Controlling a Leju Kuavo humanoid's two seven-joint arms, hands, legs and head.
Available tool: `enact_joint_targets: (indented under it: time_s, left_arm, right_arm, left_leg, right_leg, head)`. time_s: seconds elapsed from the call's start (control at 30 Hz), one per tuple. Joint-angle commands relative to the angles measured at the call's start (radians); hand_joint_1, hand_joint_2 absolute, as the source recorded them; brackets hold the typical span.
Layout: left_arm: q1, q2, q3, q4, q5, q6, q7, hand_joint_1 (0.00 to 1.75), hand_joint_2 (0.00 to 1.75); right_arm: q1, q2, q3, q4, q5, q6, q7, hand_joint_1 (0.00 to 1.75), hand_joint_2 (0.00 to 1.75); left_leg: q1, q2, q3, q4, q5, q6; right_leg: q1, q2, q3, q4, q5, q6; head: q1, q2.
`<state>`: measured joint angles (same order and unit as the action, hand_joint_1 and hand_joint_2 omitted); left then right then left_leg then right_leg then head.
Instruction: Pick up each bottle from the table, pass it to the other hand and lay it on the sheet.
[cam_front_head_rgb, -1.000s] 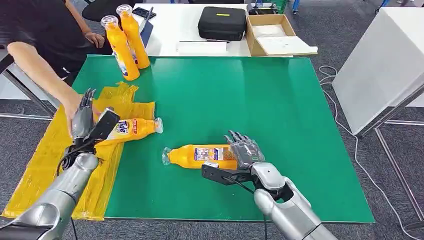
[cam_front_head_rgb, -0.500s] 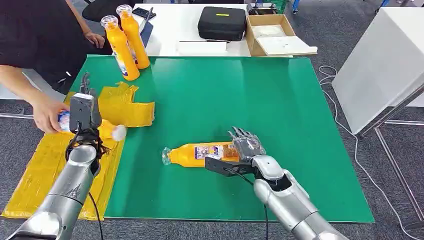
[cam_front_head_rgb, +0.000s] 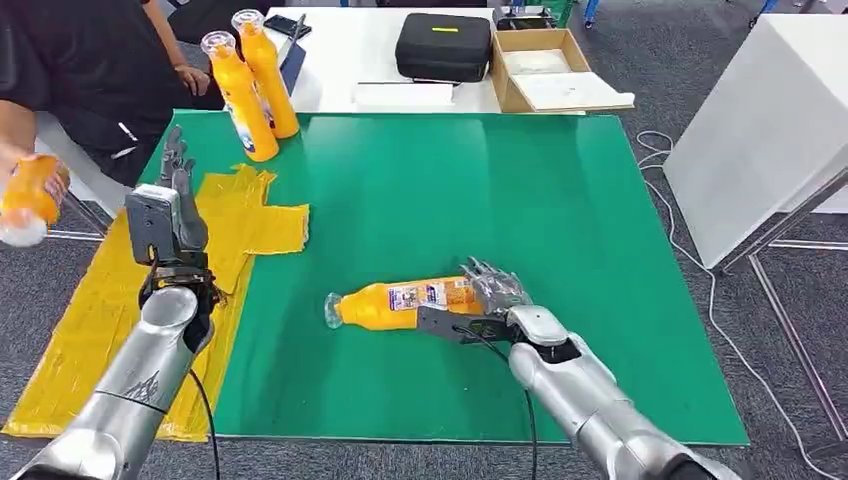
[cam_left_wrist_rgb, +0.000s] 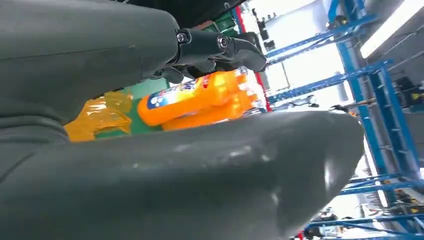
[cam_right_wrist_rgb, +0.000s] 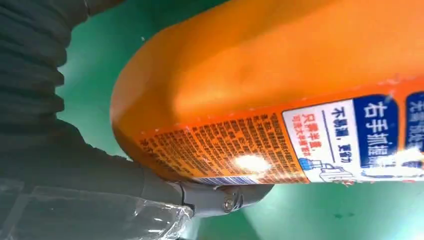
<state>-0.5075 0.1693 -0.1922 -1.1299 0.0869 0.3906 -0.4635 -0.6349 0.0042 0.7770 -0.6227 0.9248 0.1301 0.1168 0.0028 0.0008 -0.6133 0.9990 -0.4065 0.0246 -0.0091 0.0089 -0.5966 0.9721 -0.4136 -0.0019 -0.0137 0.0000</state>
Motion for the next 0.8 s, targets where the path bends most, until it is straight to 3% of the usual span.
enact_joint_targets:
  time_s: [0.03, 0.3, 0.33, 0.37, 0.53, 0.57, 0.8]
  left_arm:
    - [-0.017, 0.024, -0.062, -0.008, 0.027, 0.014, -0.007, 0.00, 0.00]
    - [-0.009, 0.020, -0.048, -0.019, 0.037, 0.019, -0.018, 0.00, 0.00]
    - [-0.009, 0.020, -0.048, -0.016, 0.037, 0.020, -0.020, 0.00, 0.00]
    - [-0.008, 0.019, -0.044, -0.016, 0.041, 0.022, -0.021, 0.00, 0.00]
    - [-0.003, 0.023, -0.038, -0.016, 0.048, 0.020, -0.025, 0.00, 0.00]
    - [-0.003, 0.024, -0.036, -0.015, 0.050, 0.021, -0.027, 0.00, 0.00]
    - [-0.012, 0.018, -0.028, -0.010, 0.061, 0.012, -0.031, 0.00, 0.00]
  right_arm:
    - [-0.062, 0.034, 0.082, 0.189, -0.022, 0.038, -0.038, 1.73, 1.75]
    - [-0.076, 0.038, 0.102, 0.197, -0.027, 0.055, -0.044, 1.75, 1.75]
    - [-0.082, 0.038, 0.108, 0.201, -0.026, 0.051, -0.044, 1.40, 1.75]
    - [-0.087, 0.039, 0.112, 0.201, -0.023, 0.046, -0.042, 0.00, 1.75]
    - [-0.113, 0.046, 0.115, 0.193, -0.026, 0.021, -0.037, 0.00, 1.75]
    - [-0.125, 0.045, 0.127, 0.185, -0.013, 0.005, -0.030, 0.00, 0.00]
    - [-0.177, 0.045, 0.174, 0.148, 0.017, 0.006, 0.003, 0.00, 0.00]
  left_leg:
    - [0.000, -0.002, 0.004, 0.000, -0.001, -0.002]
    - [0.000, -0.001, 0.006, -0.001, 0.000, -0.001]
    - [0.000, -0.001, 0.007, -0.001, 0.000, -0.002]
    - [0.000, -0.002, 0.008, 0.000, -0.001, -0.003]
    - [0.000, 0.000, 0.007, -0.001, 0.000, -0.002]
    - [0.000, 0.000, 0.008, 0.000, -0.001, -0.002]
    - [0.000, 0.001, 0.006, 0.002, -0.001, -0.002]
  right_leg:
    - [0.001, -0.002, 0.004, 0.000, -0.001, -0.001]
    - [0.000, -0.001, 0.005, -0.001, 0.000, 0.000]
    - [0.000, -0.002, 0.007, -0.001, -0.001, 0.000]
    - [0.000, -0.003, 0.009, -0.001, -0.001, -0.001]
    - [0.000, -0.001, 0.007, -0.001, 0.000, 0.000]
    - [0.000, -0.001, 0.008, 0.000, -0.001, -0.001]
    - [0.000, 0.000, 0.006, 0.002, -0.001, -0.001]
  head:
    - [0.000, 0.000]
    - [0.000, 0.000]
    - [0.000, 0.000]
    - [0.000, 0.000]
    - [0.000, 0.000]
    - [0.000, 0.000]
    - [0.000, 0.000]
